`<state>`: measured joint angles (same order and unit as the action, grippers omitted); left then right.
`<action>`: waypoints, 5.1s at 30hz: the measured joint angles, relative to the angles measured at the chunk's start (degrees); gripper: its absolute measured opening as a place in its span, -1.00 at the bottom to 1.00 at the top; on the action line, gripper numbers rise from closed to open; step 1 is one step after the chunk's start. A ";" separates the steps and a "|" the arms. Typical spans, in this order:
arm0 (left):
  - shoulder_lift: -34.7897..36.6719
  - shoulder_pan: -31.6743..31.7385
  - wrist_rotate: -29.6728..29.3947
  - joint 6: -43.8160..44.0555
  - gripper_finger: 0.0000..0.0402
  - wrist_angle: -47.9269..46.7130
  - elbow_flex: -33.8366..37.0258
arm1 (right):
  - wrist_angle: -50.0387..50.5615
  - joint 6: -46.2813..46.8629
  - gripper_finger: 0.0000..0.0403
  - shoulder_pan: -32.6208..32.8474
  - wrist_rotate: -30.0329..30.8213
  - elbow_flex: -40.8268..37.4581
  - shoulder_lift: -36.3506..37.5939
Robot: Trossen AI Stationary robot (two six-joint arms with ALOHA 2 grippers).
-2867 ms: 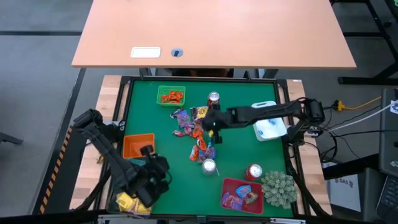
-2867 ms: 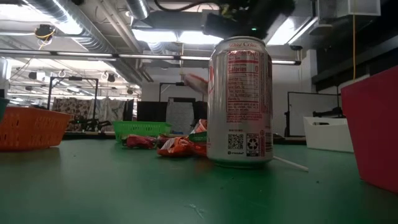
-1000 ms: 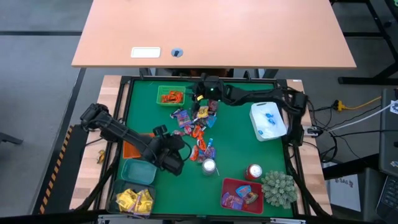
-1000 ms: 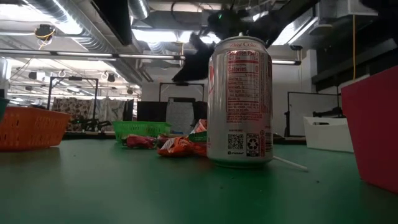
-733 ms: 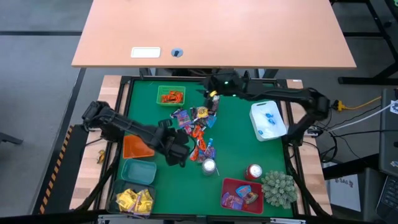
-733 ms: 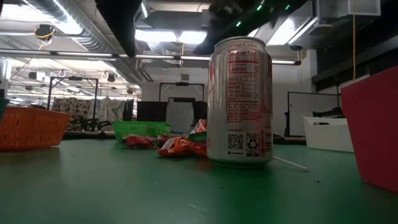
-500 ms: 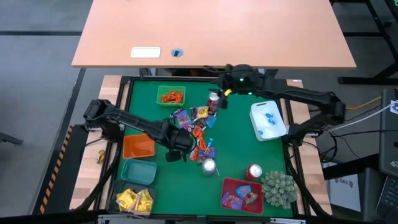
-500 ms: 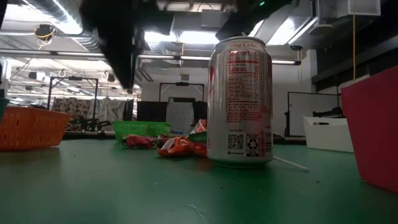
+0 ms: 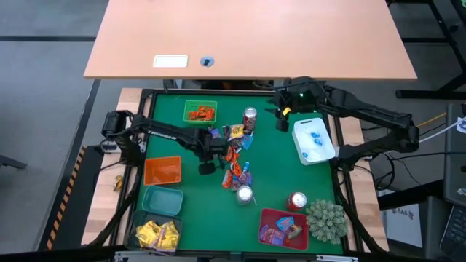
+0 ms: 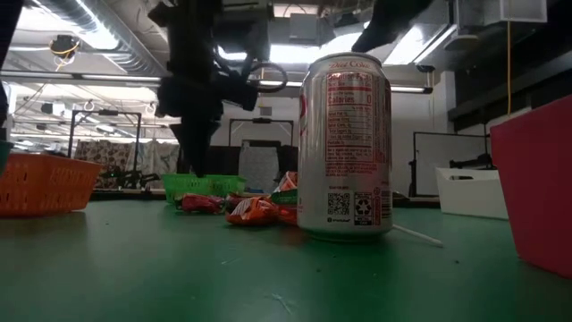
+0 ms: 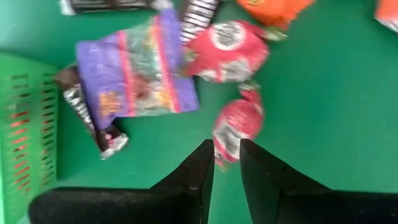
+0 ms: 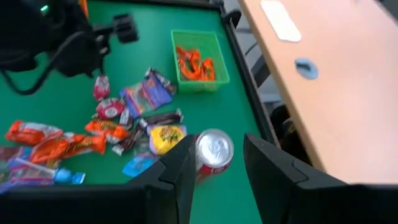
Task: Sort candy
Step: Put the pink candy into the orange bin, then put the orange chocolate into the green bin
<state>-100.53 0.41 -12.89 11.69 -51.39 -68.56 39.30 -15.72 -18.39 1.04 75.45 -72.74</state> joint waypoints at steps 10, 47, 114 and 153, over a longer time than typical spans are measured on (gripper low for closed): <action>-2.58 3.35 7.86 0.07 -0.33 0.39 -0.02 | 5.37 0.45 -0.34 0.00 0.07 -1.10 0.46; -7.36 1.66 10.77 -4.38 -0.88 -13.13 -10.13 | -9.89 13.33 -0.34 0.04 -10.27 -34.54 21.54; 8.44 -11.32 -3.01 -13.05 -0.30 5.54 -1.31 | -14.23 14.35 -0.34 0.04 -10.29 -36.56 21.50; -10.23 -12.81 3.83 35.99 -0.31 28.37 0.38 | -12.21 14.16 -0.34 0.04 -10.29 -36.56 21.45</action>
<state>-110.76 -12.40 -9.06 47.68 -23.02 -68.18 27.09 -1.56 -18.35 -9.26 38.89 -51.29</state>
